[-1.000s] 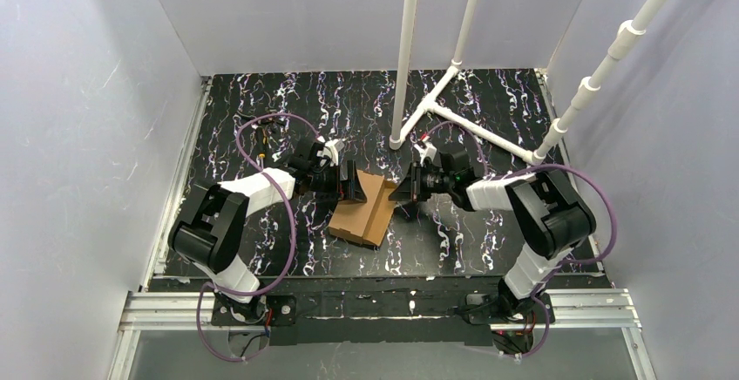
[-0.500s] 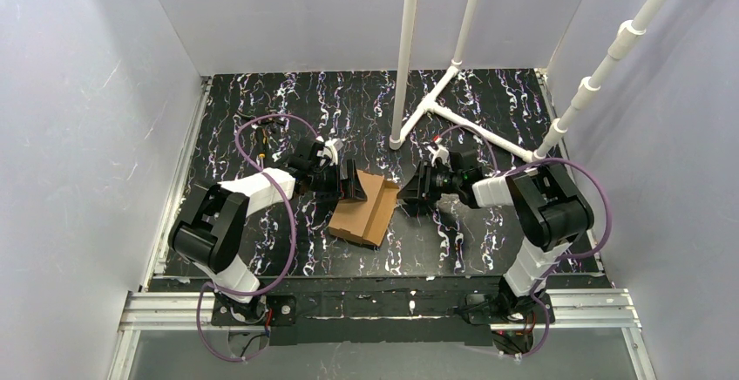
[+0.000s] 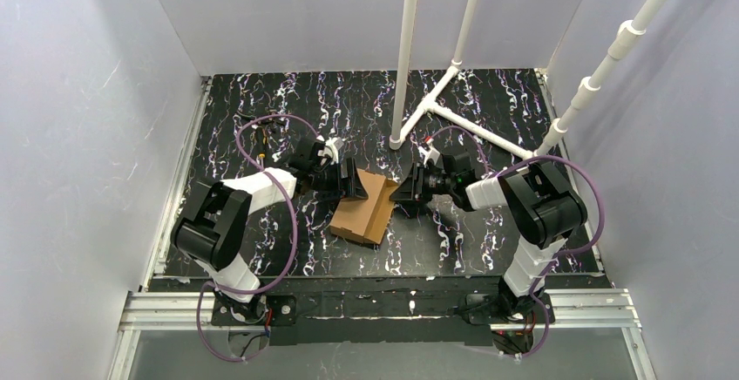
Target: Fold the paper box
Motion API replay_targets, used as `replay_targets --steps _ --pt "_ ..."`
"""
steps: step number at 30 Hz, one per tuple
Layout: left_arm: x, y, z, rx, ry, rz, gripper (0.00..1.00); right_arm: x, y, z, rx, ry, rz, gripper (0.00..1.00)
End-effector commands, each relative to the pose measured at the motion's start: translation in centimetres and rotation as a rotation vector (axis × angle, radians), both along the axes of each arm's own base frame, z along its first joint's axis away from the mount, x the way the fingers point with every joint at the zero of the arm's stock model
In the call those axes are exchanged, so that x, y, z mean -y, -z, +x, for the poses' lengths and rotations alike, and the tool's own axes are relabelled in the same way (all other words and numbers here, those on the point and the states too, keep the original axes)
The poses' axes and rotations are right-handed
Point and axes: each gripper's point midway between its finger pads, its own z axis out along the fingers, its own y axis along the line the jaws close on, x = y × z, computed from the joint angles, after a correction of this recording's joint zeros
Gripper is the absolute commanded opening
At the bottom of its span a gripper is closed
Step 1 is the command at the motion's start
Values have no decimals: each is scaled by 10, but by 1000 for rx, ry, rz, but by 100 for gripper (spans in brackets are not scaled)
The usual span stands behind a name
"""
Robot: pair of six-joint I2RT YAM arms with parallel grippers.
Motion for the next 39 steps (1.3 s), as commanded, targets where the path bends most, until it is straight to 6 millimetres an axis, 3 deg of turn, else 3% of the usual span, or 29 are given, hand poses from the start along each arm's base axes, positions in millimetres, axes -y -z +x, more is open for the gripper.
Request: replay_targets --steps 1,12,19,25,31,35,37,39 --pt "11 2 -7 -19 36 -12 80 -14 -32 5 105 -40 70 33" --pt "32 8 -13 -41 73 -5 78 -23 -40 4 148 -82 77 32" --pt "32 14 -9 -60 25 11 79 -24 -62 1 209 -126 125 43" --pt "20 21 3 -65 -104 61 78 -5 -54 9 226 -139 53 50" --pt "17 17 16 -68 -181 59 73 13 -56 -3 347 -237 -18 53" --pt "13 11 19 -52 -191 51 73 22 -59 -15 477 -335 -44 51" --pt "13 7 20 -43 -191 45 73 25 -58 -22 539 -415 -47 45" --pt "12 3 20 -33 -183 38 73 31 -49 -31 588 -509 -78 20"
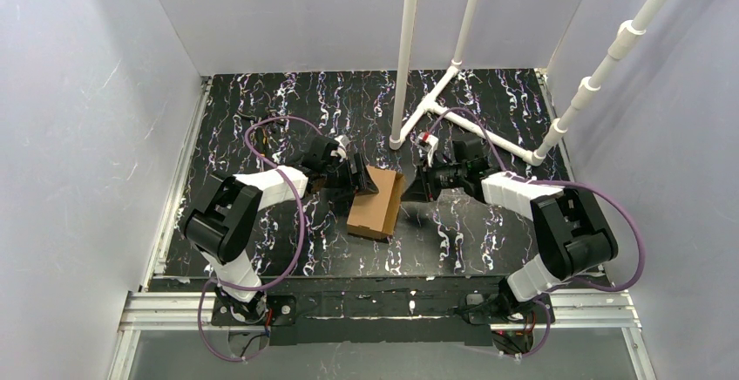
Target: Fold the paper box
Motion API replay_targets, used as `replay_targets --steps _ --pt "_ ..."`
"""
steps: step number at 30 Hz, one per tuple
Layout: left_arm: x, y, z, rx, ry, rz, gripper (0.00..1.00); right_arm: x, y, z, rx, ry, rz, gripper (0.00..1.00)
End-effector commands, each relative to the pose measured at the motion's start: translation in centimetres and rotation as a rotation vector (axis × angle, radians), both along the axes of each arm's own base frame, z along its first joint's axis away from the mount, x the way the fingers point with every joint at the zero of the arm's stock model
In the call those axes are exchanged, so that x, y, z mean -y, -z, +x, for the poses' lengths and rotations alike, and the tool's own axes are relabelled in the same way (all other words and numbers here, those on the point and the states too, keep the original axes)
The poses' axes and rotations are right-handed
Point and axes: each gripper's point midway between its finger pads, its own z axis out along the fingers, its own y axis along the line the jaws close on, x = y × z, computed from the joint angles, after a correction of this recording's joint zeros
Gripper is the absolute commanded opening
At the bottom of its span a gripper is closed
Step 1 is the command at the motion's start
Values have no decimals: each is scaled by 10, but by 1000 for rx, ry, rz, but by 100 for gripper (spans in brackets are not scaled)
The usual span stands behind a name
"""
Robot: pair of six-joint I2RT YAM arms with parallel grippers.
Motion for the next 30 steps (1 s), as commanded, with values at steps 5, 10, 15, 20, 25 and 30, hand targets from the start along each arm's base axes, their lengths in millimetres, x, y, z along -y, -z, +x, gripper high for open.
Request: replay_targets --steps 5,10,15,20,25,30 --pt "-12 -6 3 24 -22 38 71 30 38 -28 242 -344 -210 1" --pt "-10 -4 0 11 -12 28 70 21 47 -48 349 -480 -273 1" --pt "-10 -5 -2 3 -9 19 70 -13 51 -57 504 -544 -360 1" --pt "-10 -1 -7 -20 -23 12 66 -48 31 -52 597 -467 -328 1" --pt "-6 6 -16 -47 -39 3 65 -76 8 -24 493 -199 -257 1" --pt "2 11 -19 -61 -74 -24 61 -88 5 -28 370 -125 -179 1"
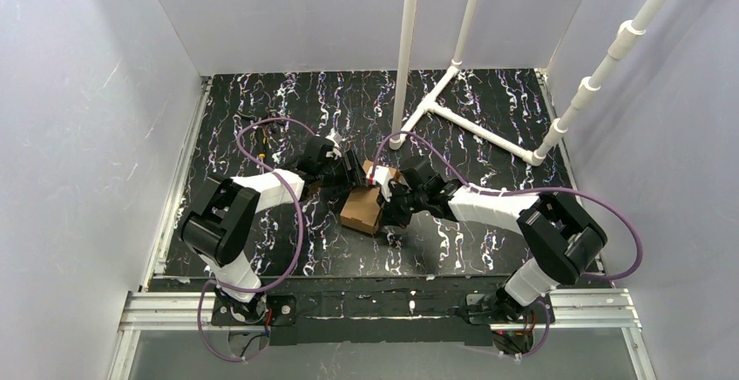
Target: Fold the paper box
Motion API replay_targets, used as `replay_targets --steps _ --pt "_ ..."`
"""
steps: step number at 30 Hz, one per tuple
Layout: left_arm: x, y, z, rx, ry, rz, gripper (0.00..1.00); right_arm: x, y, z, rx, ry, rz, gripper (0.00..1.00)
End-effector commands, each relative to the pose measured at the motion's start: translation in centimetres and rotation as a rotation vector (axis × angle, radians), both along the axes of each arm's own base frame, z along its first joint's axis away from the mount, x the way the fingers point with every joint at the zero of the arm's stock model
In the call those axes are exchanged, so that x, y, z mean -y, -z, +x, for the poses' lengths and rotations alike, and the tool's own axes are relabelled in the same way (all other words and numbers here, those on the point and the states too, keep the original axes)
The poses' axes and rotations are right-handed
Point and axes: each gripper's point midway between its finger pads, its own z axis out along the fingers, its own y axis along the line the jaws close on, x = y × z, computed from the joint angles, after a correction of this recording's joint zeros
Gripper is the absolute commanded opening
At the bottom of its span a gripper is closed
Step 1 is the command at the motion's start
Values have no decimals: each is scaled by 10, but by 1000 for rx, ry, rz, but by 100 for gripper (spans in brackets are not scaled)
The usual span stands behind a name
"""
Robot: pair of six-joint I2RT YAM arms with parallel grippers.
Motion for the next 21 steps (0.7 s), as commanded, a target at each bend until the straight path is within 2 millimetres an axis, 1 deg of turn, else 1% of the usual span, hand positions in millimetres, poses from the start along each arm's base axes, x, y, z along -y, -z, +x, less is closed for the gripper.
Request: replay_targets --steps 1,3,6,8,10,12,13,14,16,18,20,21 --pt "6 15 -27 -87 -9 7 62 -35 -33 29 16 137 179 1" --pt "6 13 -25 -74 -12 7 62 -30 -28 31 8 138 158 1" --pt "2 6 -20 -42 -16 10 63 -17 -32 36 -26 111 167 1" --pt "-4 2 -14 -29 -27 3 64 4 -35 48 -48 92 166 1" --pt "-9 -4 -9 -10 -30 -8 66 31 -34 55 -70 43 137 1" --pt "-13 -12 -4 14 -14 -22 67 55 -34 56 -101 -12 109 1" --pt "-14 -16 -1 29 -5 -28 68 63 -33 60 -121 4 103 1" --pt "-14 -20 2 45 8 -32 68 68 -33 71 -138 71 107 1" --pt "-14 -27 6 81 34 -35 71 79 -27 101 -126 269 79 1" --pt "-15 -31 12 114 51 -28 76 88 -19 126 -105 457 51 1" --pt "-14 -32 19 130 71 -27 77 94 -10 145 -96 609 17 1" --pt "-11 -31 20 126 89 -34 78 94 -6 149 -90 648 -11 1"
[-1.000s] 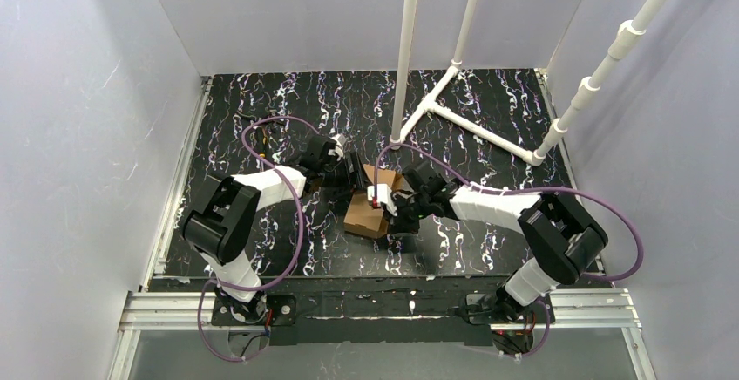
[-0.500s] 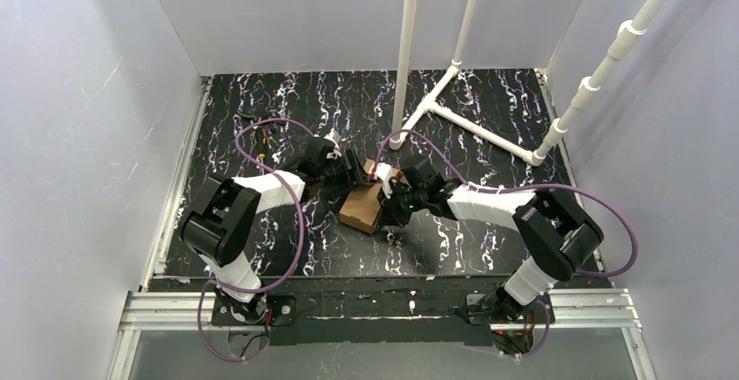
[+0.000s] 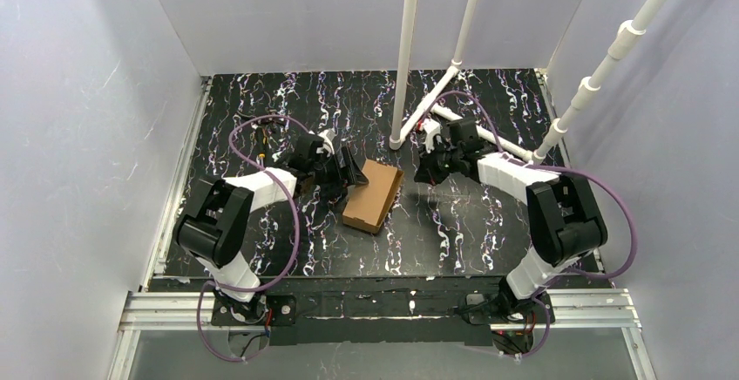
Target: Fold the paper box
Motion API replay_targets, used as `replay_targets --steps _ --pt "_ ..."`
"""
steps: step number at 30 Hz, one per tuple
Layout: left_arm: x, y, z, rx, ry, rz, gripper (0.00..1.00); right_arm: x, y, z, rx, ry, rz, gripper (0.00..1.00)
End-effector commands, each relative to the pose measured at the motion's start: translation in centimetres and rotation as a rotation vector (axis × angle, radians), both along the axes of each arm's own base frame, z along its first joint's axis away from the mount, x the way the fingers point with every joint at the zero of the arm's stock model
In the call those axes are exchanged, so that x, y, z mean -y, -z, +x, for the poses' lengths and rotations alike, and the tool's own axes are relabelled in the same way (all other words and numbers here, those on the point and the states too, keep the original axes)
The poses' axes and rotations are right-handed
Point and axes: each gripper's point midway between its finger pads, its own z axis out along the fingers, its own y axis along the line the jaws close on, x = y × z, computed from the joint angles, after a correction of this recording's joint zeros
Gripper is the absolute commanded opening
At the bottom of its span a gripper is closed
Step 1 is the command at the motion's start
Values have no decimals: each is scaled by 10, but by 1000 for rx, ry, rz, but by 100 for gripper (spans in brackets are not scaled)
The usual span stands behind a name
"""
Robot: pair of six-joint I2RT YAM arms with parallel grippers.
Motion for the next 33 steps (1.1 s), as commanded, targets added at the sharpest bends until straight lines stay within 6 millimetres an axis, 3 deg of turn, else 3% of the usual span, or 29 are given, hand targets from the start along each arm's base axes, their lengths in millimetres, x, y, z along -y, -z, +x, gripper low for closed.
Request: replay_targets --steps 1,4,9,16,18,21,27,29,33 --pt "10 -27 14 92 100 -29 78 6 21 32 -15 281 -99 1" --pt "15 -21 22 87 117 -26 78 2 33 33 -17 331 -152 1" --pt "26 -11 26 46 149 -48 75 -31 29 39 54 340 -160 1" --pt "48 3 -1 -7 235 -59 67 -82 12 42 120 324 -128 1" --pt "49 5 -4 -12 229 -52 67 -79 17 44 128 322 -154 1" --pt "40 6 -1 -8 183 -31 68 -54 23 46 155 335 -203 1" --pt "14 -13 15 24 72 -45 73 -6 -5 47 238 345 -226 1" --pt "9 -27 17 55 58 -57 75 -5 -13 36 244 283 -224 1" --pt "-1 -47 13 102 42 -73 76 -20 -12 -8 166 70 -157 1"
